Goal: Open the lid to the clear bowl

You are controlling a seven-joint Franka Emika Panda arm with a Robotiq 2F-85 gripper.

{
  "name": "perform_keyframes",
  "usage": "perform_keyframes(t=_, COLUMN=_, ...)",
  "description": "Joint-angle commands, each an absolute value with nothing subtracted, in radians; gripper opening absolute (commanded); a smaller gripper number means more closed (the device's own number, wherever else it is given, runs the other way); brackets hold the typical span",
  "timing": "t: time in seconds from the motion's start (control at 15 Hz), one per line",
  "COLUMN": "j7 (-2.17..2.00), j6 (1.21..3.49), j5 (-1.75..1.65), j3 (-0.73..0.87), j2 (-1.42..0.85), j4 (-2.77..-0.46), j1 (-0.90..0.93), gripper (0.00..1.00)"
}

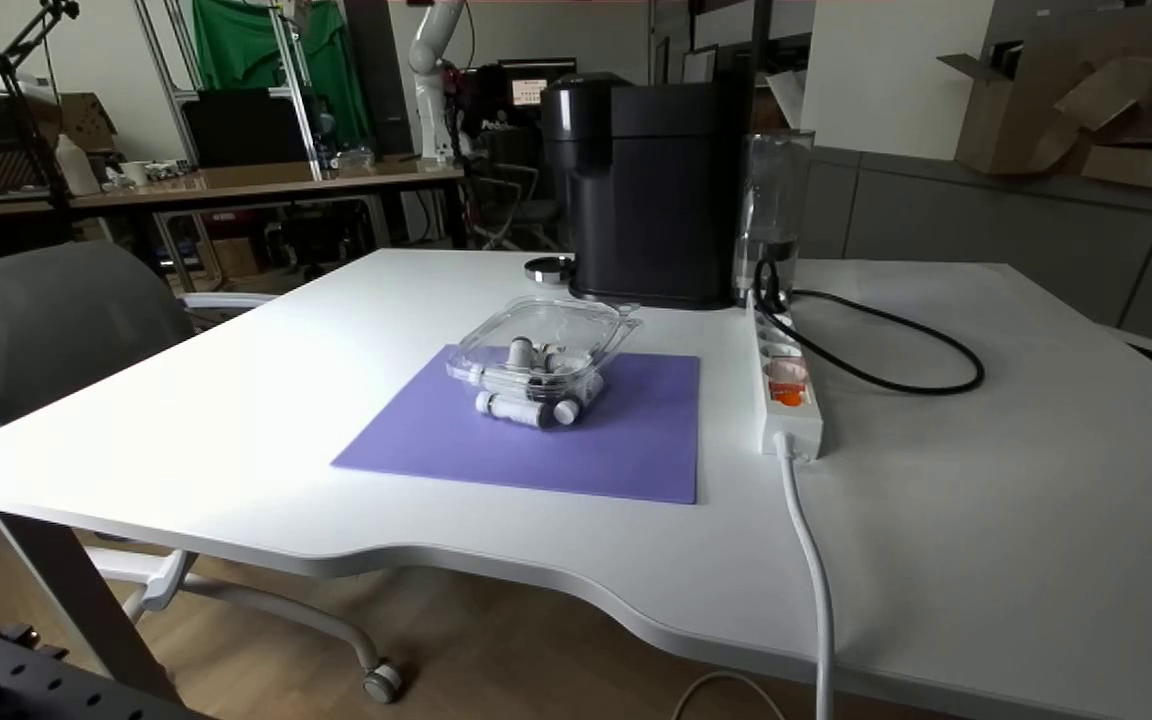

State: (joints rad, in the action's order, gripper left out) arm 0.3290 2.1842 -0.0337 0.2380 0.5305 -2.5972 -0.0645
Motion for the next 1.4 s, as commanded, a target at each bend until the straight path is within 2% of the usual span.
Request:
perform_keyframes(t=0.0, j7=0.334, j6=2.182, j5=-0.023, j3=0.231, j2=0.517, j4=-2.589, j1=-0.076, gripper=1.00)
perform_keyframes(t=0.2, j7=0.306, j6=2.188, j5=-0.028, j3=0.225, j2=0.462, j4=-2.545, j1=-0.087, gripper=1.00)
perform_keyframes(t=0.6, j7=0.327, j6=2.376, j5=-0.017, j3=0.237, j2=0.161, j4=-2.382, j1=-0.094, gripper=1.00)
perform_keyframes(t=1.07, j7=0.496, j6=2.225, j5=0.131, j3=0.155, j2=-0.164, j4=-2.115, j1=-0.099, gripper=1.00)
perform_keyframes(t=1.33, j7=0.463, j6=2.253, j5=0.089, j3=0.119, j2=-0.181, j4=-2.125, j1=-0.117, gripper=1.00)
